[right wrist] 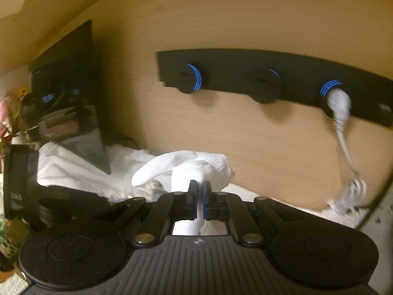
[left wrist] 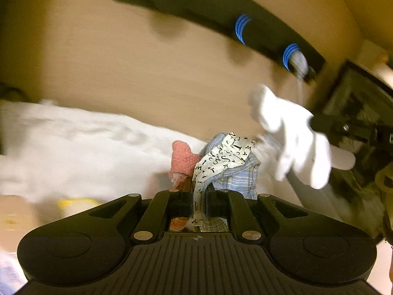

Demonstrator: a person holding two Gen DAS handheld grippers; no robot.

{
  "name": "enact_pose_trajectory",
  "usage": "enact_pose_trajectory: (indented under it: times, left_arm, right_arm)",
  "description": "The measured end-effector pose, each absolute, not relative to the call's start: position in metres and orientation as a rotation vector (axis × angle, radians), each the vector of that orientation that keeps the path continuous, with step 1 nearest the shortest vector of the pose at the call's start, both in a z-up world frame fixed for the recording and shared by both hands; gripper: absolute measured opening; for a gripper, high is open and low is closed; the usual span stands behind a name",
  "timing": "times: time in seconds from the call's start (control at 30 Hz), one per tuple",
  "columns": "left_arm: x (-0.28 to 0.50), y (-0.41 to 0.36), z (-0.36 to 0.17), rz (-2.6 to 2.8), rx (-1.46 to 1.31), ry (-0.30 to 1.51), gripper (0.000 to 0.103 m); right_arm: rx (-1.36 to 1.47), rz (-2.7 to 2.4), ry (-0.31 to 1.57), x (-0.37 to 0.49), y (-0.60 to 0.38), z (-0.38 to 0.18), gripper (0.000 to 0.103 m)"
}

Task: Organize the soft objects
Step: 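Carry the fabric with the left tool while the right tool carries the glove into the pink box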

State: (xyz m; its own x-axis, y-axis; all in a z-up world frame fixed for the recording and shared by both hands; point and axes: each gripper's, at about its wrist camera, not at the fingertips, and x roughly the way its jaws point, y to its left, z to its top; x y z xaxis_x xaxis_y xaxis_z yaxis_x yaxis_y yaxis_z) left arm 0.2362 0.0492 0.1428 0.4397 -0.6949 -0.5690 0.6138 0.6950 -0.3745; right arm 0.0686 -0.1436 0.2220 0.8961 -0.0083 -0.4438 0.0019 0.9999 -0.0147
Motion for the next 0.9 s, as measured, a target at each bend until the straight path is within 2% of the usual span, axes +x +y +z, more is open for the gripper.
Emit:
enact_pose_trajectory:
  times: [0.13, 0.27, 0.43, 0.57, 0.67, 0.9]
  left_arm:
    - [0.234, 0.005, 0.121, -0.874, -0.081, 0.814, 0.011]
    - [0.245, -0.036, 0.09, -0.904, -0.044, 0.943, 0.013]
    - [0.244, -0.07, 0.065, -0.887, 0.155, 0.958, 0.017]
    - [0.255, -0.083, 0.048, -0.865, 0.165, 1.016, 0.017]
    - [0.256, -0.07, 0.055, -0.889, 0.102, 1.019, 0.017]
    - [0.244, -0.02, 0.105, -0.892, -0.003, 0.876, 0.017]
  right_arm:
    - [0.045, -0.049, 0.486, 0.068, -0.166, 0.209, 0.004]
    - [0.099, -0.074, 0.533, 0.074, -0.183, 0.188, 0.004]
    - [0.146, -0.127, 0.631, 0.093, -0.202, 0.147, 0.004]
    - [0.186, -0.149, 0.681, 0.104, -0.215, 0.124, 0.004]
    - [0.196, -0.147, 0.696, 0.108, -0.222, 0.119, 0.004]
    - [0.158, -0.129, 0.738, 0.12, -0.219, 0.102, 0.004]
